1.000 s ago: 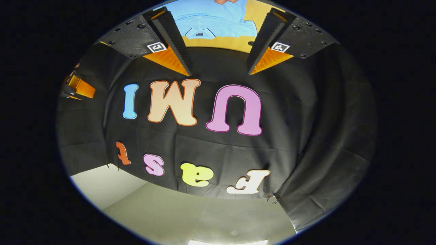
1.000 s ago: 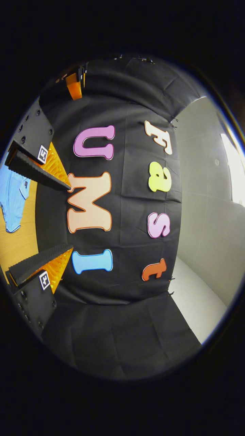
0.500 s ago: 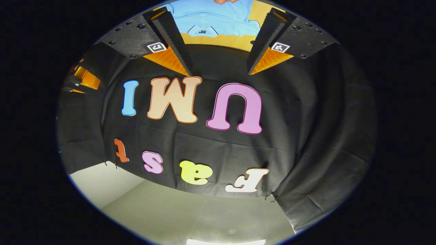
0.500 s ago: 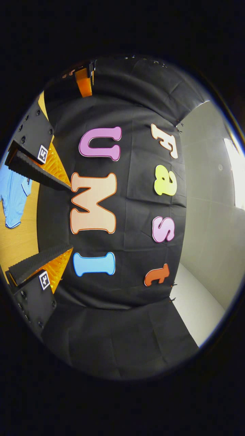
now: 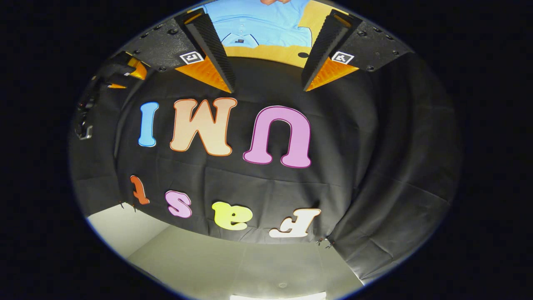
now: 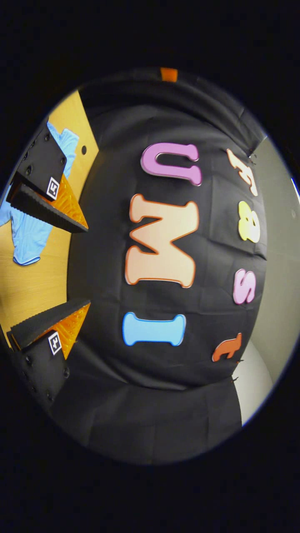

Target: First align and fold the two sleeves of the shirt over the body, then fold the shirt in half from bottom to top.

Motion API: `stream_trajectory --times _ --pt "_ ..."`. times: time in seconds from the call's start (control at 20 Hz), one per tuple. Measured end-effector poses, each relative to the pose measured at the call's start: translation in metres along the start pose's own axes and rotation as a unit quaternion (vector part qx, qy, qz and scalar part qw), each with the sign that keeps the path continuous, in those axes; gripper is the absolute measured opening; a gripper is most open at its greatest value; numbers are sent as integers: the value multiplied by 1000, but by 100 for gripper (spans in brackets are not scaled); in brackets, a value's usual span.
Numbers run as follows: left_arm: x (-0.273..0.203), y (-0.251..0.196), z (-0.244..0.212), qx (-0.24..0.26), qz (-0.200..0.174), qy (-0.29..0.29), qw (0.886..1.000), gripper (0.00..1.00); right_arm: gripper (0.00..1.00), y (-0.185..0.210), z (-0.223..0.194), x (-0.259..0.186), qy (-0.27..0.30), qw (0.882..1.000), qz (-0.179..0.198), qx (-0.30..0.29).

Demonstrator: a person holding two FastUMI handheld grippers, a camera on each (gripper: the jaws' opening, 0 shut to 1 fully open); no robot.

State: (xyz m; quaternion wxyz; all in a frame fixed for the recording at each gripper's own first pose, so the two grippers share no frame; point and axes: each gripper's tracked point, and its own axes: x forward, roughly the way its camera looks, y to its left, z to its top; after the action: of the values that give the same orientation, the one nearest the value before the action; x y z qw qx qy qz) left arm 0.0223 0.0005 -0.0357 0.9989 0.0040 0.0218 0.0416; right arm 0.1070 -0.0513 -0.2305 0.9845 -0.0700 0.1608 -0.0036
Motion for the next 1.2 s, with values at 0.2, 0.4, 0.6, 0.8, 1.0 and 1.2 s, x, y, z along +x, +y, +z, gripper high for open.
stream_trajectory --times 0.2,0.4,0.6,0.8,1.0,1.2 --pt "6 23 4 19 12 3 1000 95 97 6 -69 36 62 998 -4 -13" --pt "5 47 3 34 31 10 999 93 99 6 -125 67 108 994 -10 -13" --pt "2 70 -5 30 53 20 998 94 99 0 -204 97 190 981 -29 -7" --pt "-2 90 -14 29 76 34 996 93 100 -1 -261 105 248 968 -29 -19" --pt "-1 95 -22 27 81 46 995 94 94 5 -299 108 288 957 -26 -27" --pt "1 99 -27 27 81 50 995 95 83 13 -319 106 317 948 -20 -14"
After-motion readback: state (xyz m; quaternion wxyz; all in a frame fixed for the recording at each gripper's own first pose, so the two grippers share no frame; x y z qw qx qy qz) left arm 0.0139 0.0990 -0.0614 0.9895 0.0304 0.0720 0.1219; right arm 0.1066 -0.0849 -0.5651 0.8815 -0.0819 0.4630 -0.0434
